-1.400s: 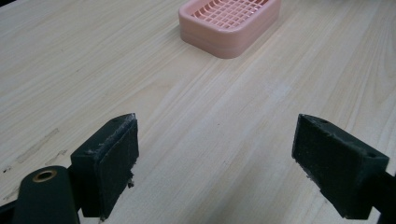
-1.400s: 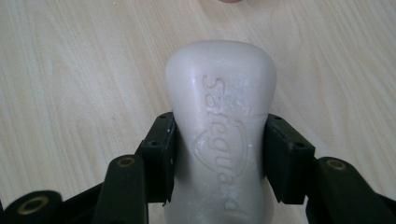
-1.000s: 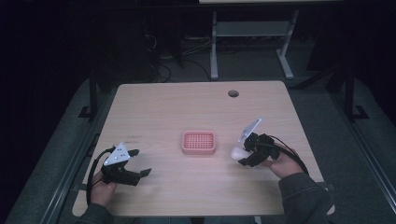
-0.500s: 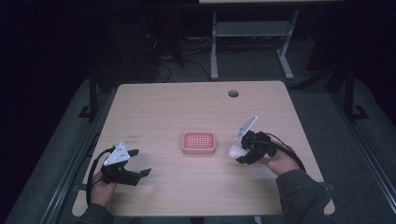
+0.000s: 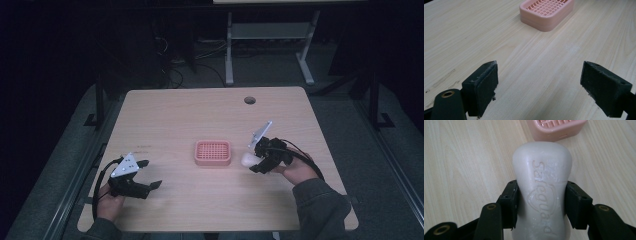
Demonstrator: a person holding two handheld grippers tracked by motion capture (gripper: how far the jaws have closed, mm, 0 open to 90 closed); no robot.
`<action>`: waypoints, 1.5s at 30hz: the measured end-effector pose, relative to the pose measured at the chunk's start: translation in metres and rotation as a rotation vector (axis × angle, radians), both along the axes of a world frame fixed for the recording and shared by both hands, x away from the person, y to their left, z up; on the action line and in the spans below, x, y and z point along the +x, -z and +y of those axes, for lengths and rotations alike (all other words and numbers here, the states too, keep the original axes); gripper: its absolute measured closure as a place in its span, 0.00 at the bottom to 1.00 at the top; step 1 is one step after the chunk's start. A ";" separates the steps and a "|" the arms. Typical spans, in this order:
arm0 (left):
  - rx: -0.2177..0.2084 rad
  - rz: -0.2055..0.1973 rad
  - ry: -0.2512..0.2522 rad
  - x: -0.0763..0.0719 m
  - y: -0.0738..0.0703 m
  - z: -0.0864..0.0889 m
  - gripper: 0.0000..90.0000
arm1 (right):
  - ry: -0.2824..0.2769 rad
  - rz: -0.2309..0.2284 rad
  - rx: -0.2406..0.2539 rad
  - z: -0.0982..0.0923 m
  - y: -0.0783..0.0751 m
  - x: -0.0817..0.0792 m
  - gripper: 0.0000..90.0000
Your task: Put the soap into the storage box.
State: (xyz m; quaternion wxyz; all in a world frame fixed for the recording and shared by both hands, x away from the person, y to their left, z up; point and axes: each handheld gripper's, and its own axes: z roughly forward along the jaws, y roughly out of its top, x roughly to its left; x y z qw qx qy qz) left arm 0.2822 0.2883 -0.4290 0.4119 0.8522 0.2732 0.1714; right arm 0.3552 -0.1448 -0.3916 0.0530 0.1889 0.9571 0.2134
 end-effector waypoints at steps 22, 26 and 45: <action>0.000 -0.001 0.001 0.000 0.000 0.000 0.16 | -0.031 -0.002 -0.003 0.015 -0.007 0.009 0.54; -0.002 -0.001 0.000 0.000 0.000 0.000 0.16 | -0.037 0.002 -0.011 0.018 -0.007 0.010 0.54; 0.000 -0.001 0.002 0.000 0.000 0.000 0.16 | -0.061 -0.002 -0.002 0.033 -0.012 0.018 0.54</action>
